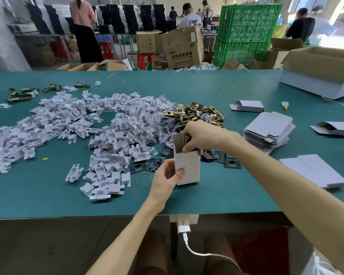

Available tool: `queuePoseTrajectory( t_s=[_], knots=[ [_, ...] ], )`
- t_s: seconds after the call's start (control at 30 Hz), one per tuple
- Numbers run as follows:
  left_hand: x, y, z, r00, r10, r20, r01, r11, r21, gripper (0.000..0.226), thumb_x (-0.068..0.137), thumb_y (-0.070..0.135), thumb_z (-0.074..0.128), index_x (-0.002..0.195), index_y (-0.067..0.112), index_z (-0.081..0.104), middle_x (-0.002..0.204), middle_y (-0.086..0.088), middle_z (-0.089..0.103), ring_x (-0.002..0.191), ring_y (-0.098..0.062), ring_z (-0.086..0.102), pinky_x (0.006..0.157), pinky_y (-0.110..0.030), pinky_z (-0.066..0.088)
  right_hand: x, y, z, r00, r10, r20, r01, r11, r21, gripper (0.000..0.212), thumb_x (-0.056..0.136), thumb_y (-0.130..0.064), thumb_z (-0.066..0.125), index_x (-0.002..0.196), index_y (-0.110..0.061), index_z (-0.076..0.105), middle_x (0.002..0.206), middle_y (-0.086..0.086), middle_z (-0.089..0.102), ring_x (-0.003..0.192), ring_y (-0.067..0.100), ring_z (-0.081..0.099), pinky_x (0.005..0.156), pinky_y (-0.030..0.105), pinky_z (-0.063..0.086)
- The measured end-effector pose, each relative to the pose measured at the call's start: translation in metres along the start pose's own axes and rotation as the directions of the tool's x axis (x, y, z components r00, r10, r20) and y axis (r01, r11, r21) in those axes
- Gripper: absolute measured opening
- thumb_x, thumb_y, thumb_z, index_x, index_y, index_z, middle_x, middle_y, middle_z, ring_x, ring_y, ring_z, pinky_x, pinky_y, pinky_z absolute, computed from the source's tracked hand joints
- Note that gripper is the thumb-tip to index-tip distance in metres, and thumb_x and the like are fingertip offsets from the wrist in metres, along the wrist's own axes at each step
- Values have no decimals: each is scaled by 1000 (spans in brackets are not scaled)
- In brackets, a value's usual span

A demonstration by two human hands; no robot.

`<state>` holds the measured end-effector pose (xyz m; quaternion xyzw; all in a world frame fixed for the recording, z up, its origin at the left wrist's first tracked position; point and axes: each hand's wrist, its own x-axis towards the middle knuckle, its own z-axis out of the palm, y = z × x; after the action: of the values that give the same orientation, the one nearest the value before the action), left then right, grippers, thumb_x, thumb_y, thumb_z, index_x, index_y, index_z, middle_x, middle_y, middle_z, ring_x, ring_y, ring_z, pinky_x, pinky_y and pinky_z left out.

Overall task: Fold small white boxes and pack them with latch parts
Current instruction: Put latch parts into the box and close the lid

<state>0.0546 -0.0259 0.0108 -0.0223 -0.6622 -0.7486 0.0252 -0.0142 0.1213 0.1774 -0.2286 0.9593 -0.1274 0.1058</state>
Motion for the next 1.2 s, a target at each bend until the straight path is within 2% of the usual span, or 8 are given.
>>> queuePoseTrajectory(
  t_s=[0.27,0.4,0.53,0.63,0.83,1.03,1.1,1.2],
  knots=[
    [-1,0,-1,1000,9,17,-9,1000,0,32,92,17,78,122,14,65,117,1,76,112,-14,70,90,-23,56,7,-6,3,994,22,108,-8,991,-131,31,98,-26,67,76,-16,46,62,1,61,35,5,56,45,24,46],
    [-1,-1,-1,1000,8,15,-8,1000,6,31,93,17,77,122,14,65,116,3,76,112,-13,70,89,-22,55,8,-9,4,988,57,141,-38,990,-136,14,102,-12,52,90,-6,53,67,7,64,36,7,57,44,25,49],
    [0,-1,-1,1000,2,13,-3,1000,13,31,94,17,76,122,14,65,116,3,76,111,-12,71,88,-21,55,9,-5,6,992,89,89,-81,993,-84,16,100,0,41,107,-2,55,79,17,71,45,18,65,55,35,60],
    [0,-2,0,1000,-12,0,12,1000,23,31,94,17,75,122,13,64,117,2,76,111,-11,71,88,-21,56,7,-1,9,993,90,74,-85,994,-64,15,100,-3,41,99,0,56,72,18,73,50,21,71,60,42,64],
    [0,-2,1,999,-29,-23,29,1000,-12,30,94,14,75,123,12,65,118,1,76,111,-11,71,90,-22,55,4,7,8,992,38,-124,-27,996,86,23,100,-7,47,93,-1,68,80,13,75,49,16,70,46,27,55],
    [2,-4,-3,995,-17,-98,10,997,-72,25,95,11,73,119,13,65,116,1,76,111,-14,70,92,-26,56,7,35,5,876,150,-458,-6,954,301,21,99,-6,47,97,-9,68,75,2,75,47,7,66,60,36,61],
    [3,-5,-4,992,-15,-122,6,998,-68,25,96,13,73,119,14,65,116,1,76,111,-14,69,90,-24,56,11,49,11,855,202,-477,-58,952,300,21,99,-7,49,102,-9,70,80,2,74,56,2,66,67,34,60],
    [5,-7,-2,989,-50,-140,42,997,-65,26,97,27,69,120,14,63,116,-1,74,111,-16,69,92,-30,57,17,70,28,893,243,-379,-155,956,247,17,97,-10,58,107,-7,71,101,8,74,91,22,69,89,40,56]
  ],
)
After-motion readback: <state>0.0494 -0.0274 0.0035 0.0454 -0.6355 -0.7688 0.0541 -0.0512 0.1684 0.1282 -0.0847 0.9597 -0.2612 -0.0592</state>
